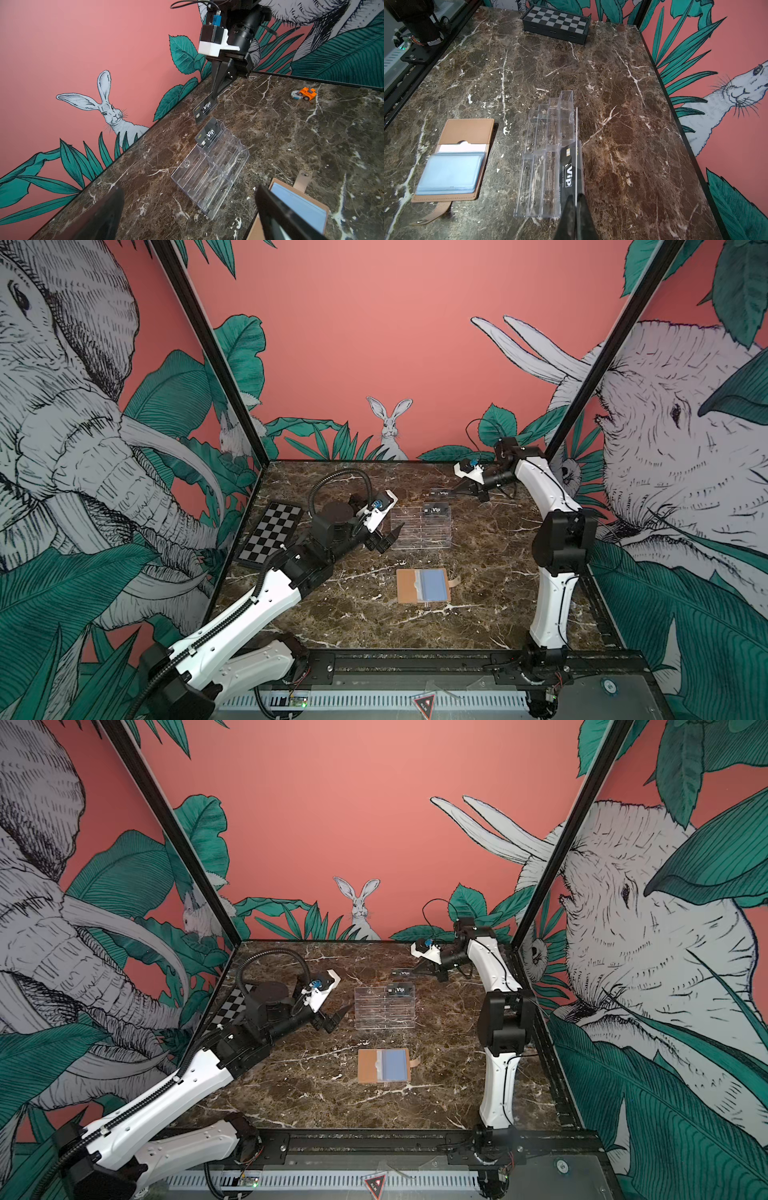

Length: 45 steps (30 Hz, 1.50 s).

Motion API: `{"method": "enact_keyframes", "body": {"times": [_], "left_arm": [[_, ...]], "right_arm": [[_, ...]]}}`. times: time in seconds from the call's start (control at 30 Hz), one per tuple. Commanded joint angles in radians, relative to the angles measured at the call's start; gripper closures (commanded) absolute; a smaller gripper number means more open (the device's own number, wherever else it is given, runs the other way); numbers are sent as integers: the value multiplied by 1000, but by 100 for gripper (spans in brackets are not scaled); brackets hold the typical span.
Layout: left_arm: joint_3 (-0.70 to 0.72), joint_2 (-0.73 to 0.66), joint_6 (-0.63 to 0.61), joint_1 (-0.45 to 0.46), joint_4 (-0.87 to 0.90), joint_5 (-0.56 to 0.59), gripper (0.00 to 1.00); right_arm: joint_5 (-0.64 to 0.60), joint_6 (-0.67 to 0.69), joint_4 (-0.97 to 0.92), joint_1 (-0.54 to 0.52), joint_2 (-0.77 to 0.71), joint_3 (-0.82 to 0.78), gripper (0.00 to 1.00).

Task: Take the credit cards out of the card holder
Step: Place the credit card in the storage box.

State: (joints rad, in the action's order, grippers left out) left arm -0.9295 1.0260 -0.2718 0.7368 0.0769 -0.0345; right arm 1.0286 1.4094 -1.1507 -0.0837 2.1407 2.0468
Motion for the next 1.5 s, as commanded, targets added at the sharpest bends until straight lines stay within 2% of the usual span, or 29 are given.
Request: {"method": "enact_keyframes", "body": {"times": [0.0,0.7,1.47], "left_arm": [[20,6,31,-5,-52,-25,1],[18,54,29,-6,-62,-19,1],[34,54,25,-6,-65,-19,1]], "right_arm": [[22,39,-64,6,29,44,100],[28,92,-159,-6,160,164,99],[4,83,-168,-35,213,175,98]]}}
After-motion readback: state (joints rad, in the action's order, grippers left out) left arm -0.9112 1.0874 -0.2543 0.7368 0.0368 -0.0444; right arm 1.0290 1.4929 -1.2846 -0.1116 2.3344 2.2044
